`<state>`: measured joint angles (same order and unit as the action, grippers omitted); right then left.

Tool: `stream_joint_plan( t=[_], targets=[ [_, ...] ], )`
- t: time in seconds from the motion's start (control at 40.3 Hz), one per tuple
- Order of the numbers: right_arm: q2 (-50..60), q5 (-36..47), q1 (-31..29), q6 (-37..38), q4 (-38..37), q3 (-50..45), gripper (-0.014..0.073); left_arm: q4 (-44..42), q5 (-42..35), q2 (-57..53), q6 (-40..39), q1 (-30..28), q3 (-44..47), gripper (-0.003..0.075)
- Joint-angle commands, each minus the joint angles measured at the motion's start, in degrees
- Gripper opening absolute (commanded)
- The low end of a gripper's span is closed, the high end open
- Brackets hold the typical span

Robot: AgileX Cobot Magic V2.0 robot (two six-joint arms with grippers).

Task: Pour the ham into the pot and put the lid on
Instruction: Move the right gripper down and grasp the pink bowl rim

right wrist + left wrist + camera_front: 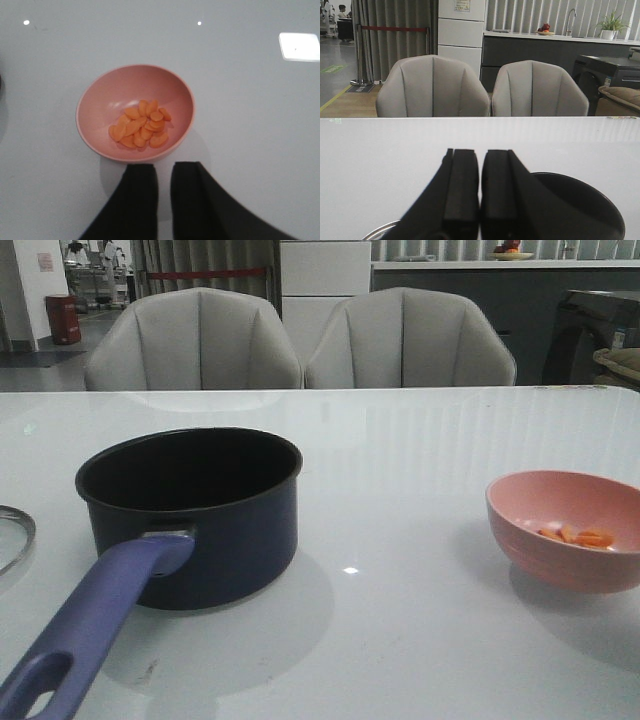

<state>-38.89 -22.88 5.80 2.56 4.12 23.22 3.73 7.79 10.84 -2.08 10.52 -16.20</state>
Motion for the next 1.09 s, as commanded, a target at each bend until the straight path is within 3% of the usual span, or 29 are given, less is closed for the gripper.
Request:
stream_joint_plan(
  t=[0.0,0.074,0.198,0.447,0.844,1.067],
  targets=[
    [-5.22,2.57,0.25,1.42,0.08,4.66,0.0405,0.05,-4.75,0.41,-0.04,0.46,-1.6,0.0114],
    [-9.22,1.98,0.25,4.03,0.08,7.03,0.0457,0.05,-4.75,0.41,-0.04,0.46,-1.6,0.0114],
    [-15.55,-1.05,-1.19,8.02,0.08,11.69,0.0456,0.05,-4.75,0.41,-0.04,0.46,-1.6,0.0114],
    [-28.1,-7.15,-7.94,7.65,0.73,20.27,0.0456,0.05,-4.55,0.41,-0.04,0.46,-1.6,0.0114],
    [-47.29,-16.21,-8.42,-7.41,11.51,34.41,0.0456,0.05,-4.55,0.41,-0.04,0.46,-1.6,0.0114],
    [-54.14,-17.57,-10.26,-8.7,12.29,37.75,0.0456,0.05,-4.55,0.41,-0.04,0.46,-1.6,0.0114]
  ],
)
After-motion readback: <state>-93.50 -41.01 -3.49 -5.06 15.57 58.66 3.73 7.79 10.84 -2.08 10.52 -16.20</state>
